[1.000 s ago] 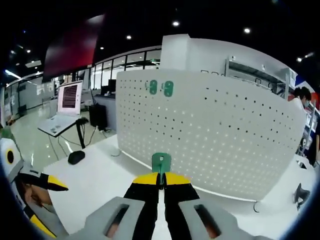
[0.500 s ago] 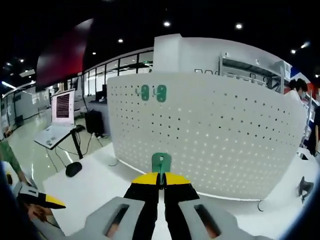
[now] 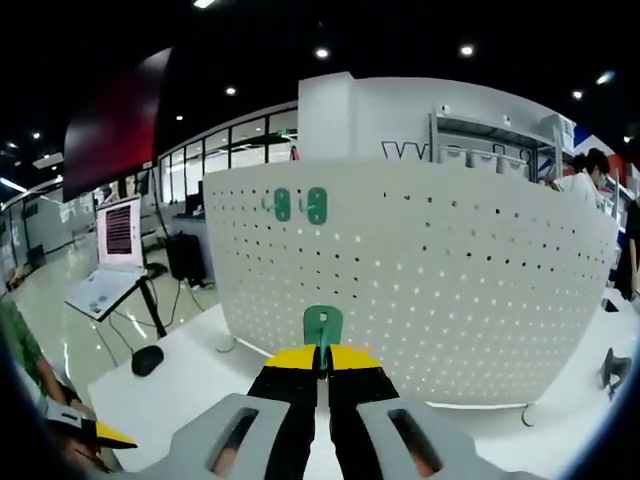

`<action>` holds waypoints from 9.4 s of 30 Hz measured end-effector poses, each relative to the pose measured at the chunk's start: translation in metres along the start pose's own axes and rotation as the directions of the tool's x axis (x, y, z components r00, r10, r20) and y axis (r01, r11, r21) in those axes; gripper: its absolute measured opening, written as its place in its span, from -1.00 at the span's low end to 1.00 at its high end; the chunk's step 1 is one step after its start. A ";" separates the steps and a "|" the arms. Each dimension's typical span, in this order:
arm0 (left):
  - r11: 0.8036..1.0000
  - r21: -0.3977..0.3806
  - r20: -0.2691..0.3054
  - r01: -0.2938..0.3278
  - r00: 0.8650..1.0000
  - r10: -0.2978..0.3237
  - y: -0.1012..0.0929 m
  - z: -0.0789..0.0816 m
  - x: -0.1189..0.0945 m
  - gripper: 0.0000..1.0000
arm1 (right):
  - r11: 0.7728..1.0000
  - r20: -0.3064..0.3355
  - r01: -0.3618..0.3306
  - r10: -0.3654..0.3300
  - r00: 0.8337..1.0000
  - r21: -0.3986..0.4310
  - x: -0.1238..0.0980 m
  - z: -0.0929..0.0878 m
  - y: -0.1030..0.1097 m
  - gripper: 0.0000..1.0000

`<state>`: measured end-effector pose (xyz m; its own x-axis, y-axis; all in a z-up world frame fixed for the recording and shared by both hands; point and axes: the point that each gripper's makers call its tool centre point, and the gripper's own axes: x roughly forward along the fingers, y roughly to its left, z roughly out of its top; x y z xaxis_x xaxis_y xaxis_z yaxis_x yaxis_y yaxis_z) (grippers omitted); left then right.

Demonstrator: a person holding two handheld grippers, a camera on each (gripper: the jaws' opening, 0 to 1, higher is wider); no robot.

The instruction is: Insert the hook assembly into the mounting plate slot until the hook locks in place.

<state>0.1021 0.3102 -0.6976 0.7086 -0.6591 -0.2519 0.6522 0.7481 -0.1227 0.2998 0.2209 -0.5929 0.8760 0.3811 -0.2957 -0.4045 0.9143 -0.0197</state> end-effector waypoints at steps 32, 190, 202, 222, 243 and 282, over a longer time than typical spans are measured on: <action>0.999 0.052 -0.013 -0.004 1.000 0.005 0.003 0.006 0.001 0.65 | 0.998 0.045 0.064 -0.065 0.997 0.030 0.024 0.042 -0.016 -0.98; 1.000 0.018 0.033 0.020 0.999 -0.021 0.008 0.017 -0.014 0.55 | 0.970 -0.011 0.237 -0.237 0.971 0.055 0.087 0.094 -0.039 -0.98; 1.000 0.014 0.039 0.014 0.999 -0.015 0.011 0.018 -0.016 0.55 | 0.966 -0.023 0.250 -0.249 0.968 0.066 0.089 0.092 -0.040 -0.98; 1.000 0.004 0.058 0.010 0.998 -0.010 0.016 0.023 -0.017 0.55 | 0.947 -0.007 0.269 -0.272 0.962 0.174 0.088 0.090 -0.037 -0.98; 1.000 0.003 0.046 0.010 0.999 -0.010 0.020 0.021 -0.016 0.54 | 0.964 0.041 0.258 -0.260 0.965 0.060 0.094 0.089 -0.036 -0.96; 1.000 -0.010 0.045 0.009 0.999 -0.009 0.023 0.019 -0.018 0.52 | 0.953 0.030 0.300 -0.298 0.954 -0.052 0.091 0.089 -0.034 -0.99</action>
<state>0.1092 0.3381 -0.6776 0.7144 -0.6683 -0.2073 0.6559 0.7428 -0.1345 0.4163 0.2361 -0.5344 0.9642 0.0948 -0.2476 -0.1365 0.9781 -0.1572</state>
